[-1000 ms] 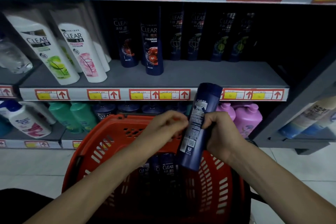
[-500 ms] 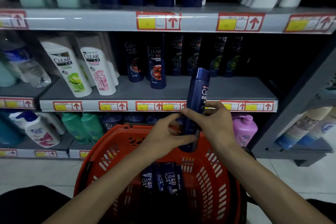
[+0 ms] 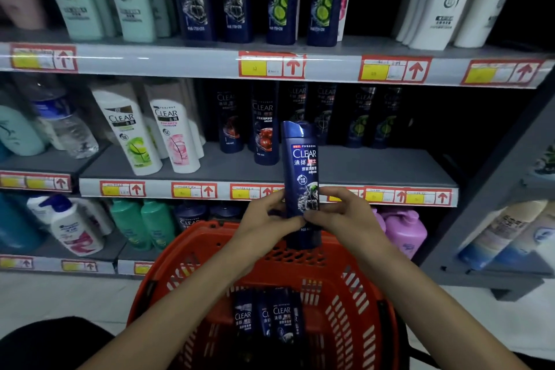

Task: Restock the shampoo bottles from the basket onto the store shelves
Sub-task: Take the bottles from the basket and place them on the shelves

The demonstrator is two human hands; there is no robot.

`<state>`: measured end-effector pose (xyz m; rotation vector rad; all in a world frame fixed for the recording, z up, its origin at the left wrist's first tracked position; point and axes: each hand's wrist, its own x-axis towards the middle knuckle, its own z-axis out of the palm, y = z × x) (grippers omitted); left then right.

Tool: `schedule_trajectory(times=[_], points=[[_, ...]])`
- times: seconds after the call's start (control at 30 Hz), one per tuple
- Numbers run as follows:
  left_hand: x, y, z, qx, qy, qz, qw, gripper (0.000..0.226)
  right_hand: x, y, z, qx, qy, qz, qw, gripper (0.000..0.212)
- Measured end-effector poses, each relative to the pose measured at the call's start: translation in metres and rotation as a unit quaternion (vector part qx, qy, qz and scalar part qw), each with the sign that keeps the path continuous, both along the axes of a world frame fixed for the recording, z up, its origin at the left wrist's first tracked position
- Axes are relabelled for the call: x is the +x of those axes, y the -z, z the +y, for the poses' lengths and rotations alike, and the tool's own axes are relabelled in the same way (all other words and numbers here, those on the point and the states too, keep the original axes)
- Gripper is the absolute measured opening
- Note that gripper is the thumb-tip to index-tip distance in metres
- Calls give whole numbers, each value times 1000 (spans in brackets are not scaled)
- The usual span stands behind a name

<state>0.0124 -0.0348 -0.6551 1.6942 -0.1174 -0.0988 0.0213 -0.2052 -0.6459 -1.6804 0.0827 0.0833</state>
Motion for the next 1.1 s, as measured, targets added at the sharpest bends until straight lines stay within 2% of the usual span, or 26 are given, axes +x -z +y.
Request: schedule_trajectory(times=[0.17,0.33,0.43,0.5,0.7,0.83,0.97,1.1], points=[[12,-6,-10,-9,5,-30,1000,48,13,6,-7,18,-7,-16,1000,30],[29,-16,-18,-24,1,-55,998,52,29,-7,-13,-28,0,-83,996,32],[42,-20,-20,-19,-22,-69,997,49,42,-13,-14,-66,15,-109,992,41],[53,-19,-23,21,-31,-91,995,47,52,-13,-14,-94,23,-128,987,47],[81,-17,-33,121,-63,-156,978,43,77,-8,-10,-97,59,-177,978,31],[104,-13,-37,214,-109,-186,953,40,101,-2,-5,-85,71,-183,977,58],[122,-10,-45,280,-148,-161,935,57,126,4,-4,-86,77,-176,978,74],[142,-5,-49,261,-155,-128,944,70,151,6,-3,-92,71,-172,978,61]])
